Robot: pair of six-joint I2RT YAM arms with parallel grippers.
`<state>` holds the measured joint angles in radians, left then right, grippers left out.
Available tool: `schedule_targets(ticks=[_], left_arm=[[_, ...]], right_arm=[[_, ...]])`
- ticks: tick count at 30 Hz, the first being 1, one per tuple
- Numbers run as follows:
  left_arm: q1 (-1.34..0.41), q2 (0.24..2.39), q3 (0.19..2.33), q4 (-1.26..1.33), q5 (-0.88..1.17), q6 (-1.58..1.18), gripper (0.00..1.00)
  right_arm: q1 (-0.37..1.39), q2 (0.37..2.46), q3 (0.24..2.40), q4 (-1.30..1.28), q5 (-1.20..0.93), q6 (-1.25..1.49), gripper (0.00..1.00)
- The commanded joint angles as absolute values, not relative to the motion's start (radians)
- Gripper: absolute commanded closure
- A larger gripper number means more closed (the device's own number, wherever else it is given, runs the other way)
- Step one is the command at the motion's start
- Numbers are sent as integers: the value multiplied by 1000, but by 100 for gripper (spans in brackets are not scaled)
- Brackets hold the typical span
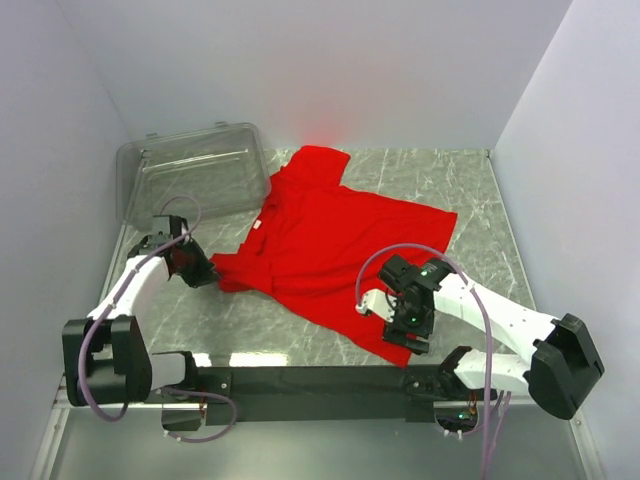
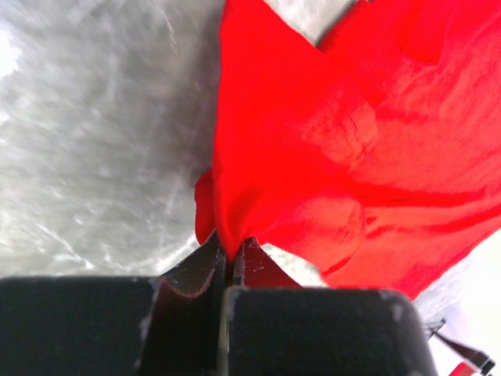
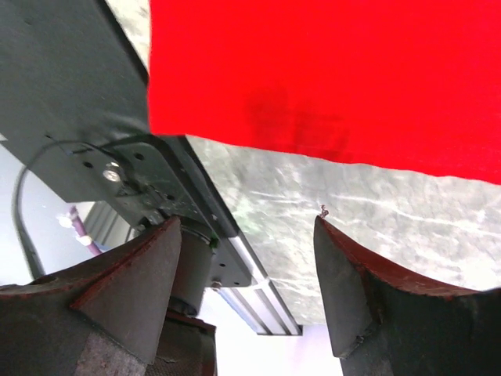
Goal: Fold and stack the t-shirts
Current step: Flatten the tshirt out
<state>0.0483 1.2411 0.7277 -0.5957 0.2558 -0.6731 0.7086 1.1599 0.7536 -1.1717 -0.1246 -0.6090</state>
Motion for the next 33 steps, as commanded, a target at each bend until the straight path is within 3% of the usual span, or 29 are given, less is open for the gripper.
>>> schedule_targets(ticks=[1,9,15,24,33], left_arm=[[77,1275,770,-574,281,-624,99],[86,1364,808,-560,324,-575,99],[95,1374,813,-561,339,-557,99],[114,1361,815,-577,353,-526,99],[121,1348,822,-591,364,-517,99]], right_arm=[[744,1176,795,-1144,-173,-568,26],[966,1284,862,-1094,-218,-519,28],[1015,1448,911,-1109,-247,-379,36],[1147,1492,873,-1020,-39,-223,33],[1147,1623,1094,-1028,-58,-176,32]])
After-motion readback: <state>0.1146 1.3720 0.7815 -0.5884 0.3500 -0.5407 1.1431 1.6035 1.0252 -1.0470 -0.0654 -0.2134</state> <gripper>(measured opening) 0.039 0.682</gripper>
